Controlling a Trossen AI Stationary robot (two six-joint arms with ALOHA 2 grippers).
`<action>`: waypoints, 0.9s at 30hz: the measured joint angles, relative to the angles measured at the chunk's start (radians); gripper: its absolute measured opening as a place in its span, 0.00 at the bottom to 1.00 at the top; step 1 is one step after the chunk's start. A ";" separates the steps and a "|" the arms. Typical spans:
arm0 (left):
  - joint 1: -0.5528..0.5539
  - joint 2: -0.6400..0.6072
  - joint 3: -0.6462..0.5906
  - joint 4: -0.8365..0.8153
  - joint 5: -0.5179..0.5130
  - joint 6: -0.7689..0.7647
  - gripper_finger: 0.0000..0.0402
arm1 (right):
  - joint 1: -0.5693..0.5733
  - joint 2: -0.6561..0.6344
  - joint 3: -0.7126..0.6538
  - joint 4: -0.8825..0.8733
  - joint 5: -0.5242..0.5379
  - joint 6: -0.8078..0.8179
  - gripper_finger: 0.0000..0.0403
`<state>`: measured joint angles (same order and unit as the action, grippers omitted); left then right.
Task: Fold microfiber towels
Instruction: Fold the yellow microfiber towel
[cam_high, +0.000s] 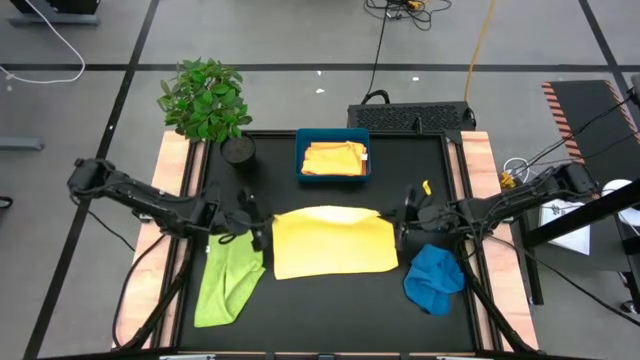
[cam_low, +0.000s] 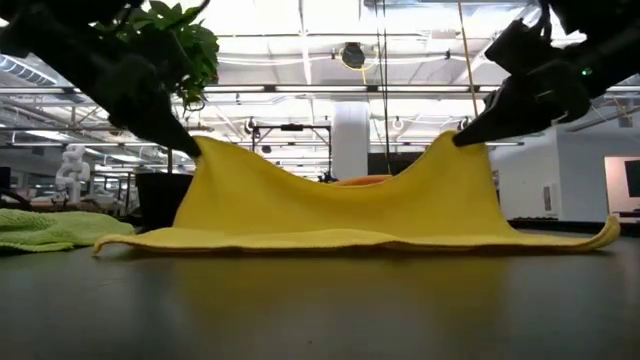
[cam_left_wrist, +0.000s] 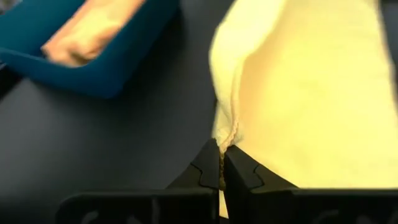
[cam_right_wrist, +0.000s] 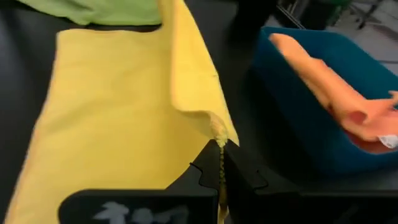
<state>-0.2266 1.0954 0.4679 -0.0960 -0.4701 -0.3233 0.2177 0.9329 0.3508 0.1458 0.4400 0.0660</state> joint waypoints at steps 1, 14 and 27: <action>-0.019 0.000 0.000 0.000 0.000 0.000 0.01 | 0.008 0.000 0.000 0.000 -0.007 0.000 0.00; -0.240 0.007 0.000 0.002 0.025 -0.044 0.01 | 0.156 0.000 0.000 -0.052 -0.183 0.128 0.00; -0.278 0.254 0.000 0.142 0.185 -0.104 0.02 | 0.229 0.000 0.000 -0.161 -0.182 0.244 0.00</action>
<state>-0.5045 1.3498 0.4683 0.0455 -0.2855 -0.4277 0.4472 0.9329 0.3508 -0.0156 0.2577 0.3103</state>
